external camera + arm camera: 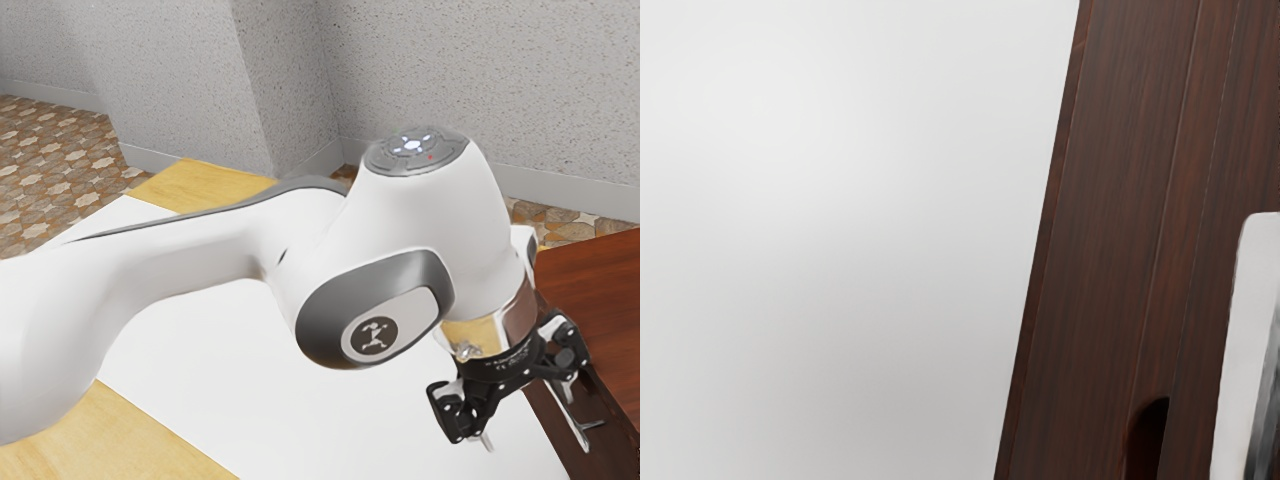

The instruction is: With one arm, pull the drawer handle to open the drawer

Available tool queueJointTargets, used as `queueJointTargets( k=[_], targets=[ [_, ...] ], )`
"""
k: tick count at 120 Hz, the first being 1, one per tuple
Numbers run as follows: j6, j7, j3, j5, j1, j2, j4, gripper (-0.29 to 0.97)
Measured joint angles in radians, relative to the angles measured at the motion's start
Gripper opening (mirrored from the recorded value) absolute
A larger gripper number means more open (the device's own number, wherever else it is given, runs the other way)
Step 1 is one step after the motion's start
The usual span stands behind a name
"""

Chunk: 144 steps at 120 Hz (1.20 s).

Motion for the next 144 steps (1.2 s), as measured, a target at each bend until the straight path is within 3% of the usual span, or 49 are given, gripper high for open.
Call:
queueJointTargets(
  k=[38,144],
  targets=[
    [-0.002,0.012,0.002,0.001,0.004,-0.023,-0.033,0.55],
    [-0.010,0.021,0.001,-0.002,0.010,-0.172,-0.185,0.54]
  ],
)
